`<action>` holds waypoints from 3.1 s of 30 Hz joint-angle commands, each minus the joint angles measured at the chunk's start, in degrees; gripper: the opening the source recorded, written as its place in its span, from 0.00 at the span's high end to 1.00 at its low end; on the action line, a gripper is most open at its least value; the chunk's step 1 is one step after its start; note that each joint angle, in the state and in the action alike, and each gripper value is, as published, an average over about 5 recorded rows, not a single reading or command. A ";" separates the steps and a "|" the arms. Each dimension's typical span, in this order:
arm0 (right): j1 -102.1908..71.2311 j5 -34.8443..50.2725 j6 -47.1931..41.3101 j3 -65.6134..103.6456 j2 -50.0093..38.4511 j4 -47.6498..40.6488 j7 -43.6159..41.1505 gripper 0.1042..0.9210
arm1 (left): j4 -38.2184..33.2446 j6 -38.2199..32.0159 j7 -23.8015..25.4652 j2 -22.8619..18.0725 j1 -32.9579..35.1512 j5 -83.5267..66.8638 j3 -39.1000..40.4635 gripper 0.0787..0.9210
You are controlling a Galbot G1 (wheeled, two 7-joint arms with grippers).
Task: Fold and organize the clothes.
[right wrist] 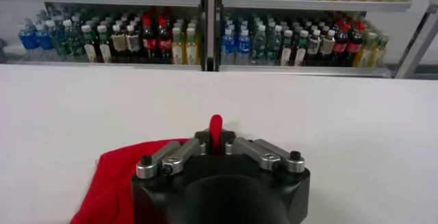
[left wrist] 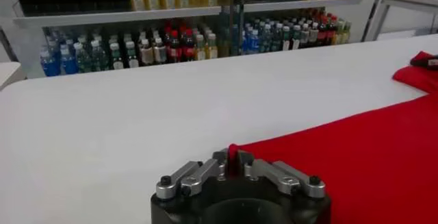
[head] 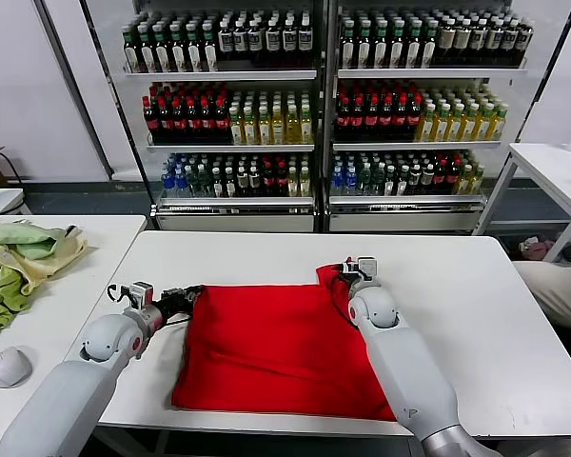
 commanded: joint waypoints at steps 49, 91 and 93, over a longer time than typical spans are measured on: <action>-47.83 -7.04 -3.59 10.69 -13.67 54.69 1.58 0.98 | -30.21 -1.80 1.01 9.05 35.32 1.13 -17.70 0.99; -54.58 -9.14 -1.66 14.90 -11.12 62.88 -0.27 0.12 | -38.34 -6.37 -42.04 -4.66 37.99 -3.14 -6.77 0.14; -54.55 -9.23 -1.50 14.86 -11.05 62.64 -0.40 0.12 | -38.36 -6.07 -43.17 -5.48 37.53 -3.76 -5.83 0.12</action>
